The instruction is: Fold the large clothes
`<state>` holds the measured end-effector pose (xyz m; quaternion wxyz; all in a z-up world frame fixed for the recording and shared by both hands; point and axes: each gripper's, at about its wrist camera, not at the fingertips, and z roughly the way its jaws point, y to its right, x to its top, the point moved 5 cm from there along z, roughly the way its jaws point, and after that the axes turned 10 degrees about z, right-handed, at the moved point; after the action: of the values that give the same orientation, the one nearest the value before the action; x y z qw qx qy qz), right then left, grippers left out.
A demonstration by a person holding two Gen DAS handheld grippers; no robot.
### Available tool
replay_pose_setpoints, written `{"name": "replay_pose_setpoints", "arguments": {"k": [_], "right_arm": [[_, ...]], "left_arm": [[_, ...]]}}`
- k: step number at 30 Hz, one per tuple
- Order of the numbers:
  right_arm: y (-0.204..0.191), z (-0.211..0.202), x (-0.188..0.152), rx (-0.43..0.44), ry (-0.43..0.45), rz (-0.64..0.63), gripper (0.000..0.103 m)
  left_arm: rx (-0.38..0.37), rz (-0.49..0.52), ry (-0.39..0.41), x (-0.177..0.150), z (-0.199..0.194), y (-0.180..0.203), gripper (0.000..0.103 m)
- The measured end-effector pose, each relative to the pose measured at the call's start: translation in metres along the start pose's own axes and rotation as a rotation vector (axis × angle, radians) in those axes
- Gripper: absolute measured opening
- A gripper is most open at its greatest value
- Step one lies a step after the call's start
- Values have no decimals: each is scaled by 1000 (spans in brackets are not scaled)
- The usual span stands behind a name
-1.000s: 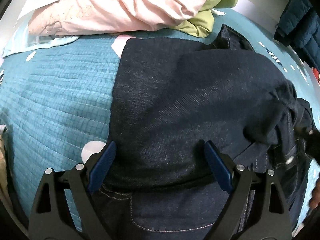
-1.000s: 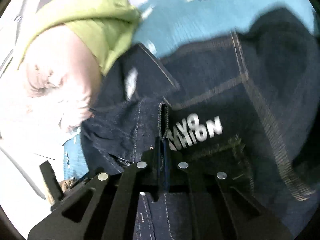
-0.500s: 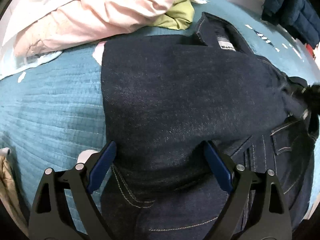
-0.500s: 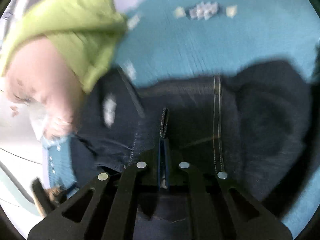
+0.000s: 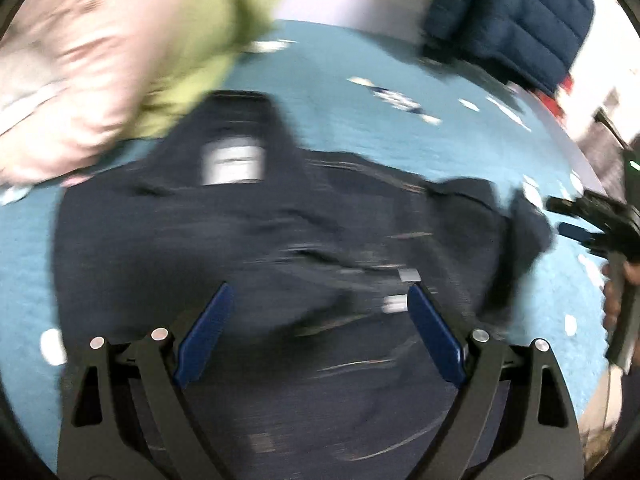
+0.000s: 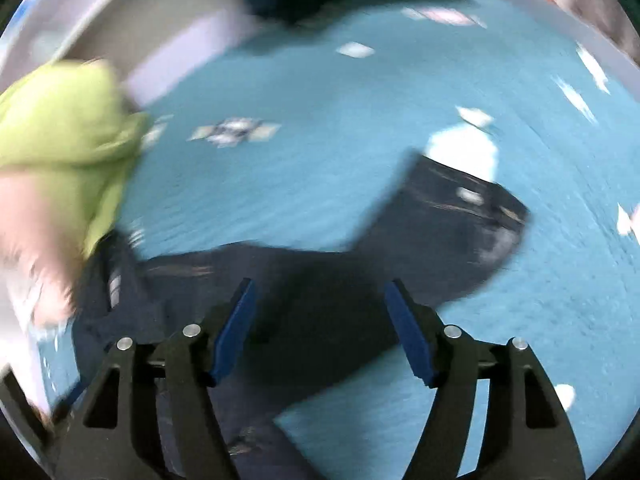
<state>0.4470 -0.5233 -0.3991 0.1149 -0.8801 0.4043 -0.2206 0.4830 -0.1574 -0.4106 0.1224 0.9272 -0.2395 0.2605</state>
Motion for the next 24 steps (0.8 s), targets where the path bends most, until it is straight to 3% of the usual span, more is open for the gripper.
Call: {"name": "replay_pose_setpoints", "arguments": {"k": [3,8,12,14,16,17,18,21,24], "right_arm": [[15,12,22,-51,-24,47,65],[-8,48,43,-152,-103,59,66],[-4,82,54,-273,-173,86,66],[0,97,54,-296,-213,89,66],[5,103,54,-311,-203,75,63],[8,100,54,-313,-185,75,53],[12,95,55,-289,-163,90,40],[27,74,52,-102,-135,179,6],[46,40,42,51,-36,200,3]], "left_arm": [[-41,52,-20,10,21,38,89],[-50,148,-147,2,77,85,89],[15,232,-154,-11,91,96,89],[3,224,-151,-11,92,93,89],[-10,217,-156,-10,93,91,89],[-13,220,-159,-9,94,90,89],[-12,222,-161,-9,94,91,89],[-23,214,-158,-8,95,87,89],[-37,203,-151,-10,93,88,89]]}}
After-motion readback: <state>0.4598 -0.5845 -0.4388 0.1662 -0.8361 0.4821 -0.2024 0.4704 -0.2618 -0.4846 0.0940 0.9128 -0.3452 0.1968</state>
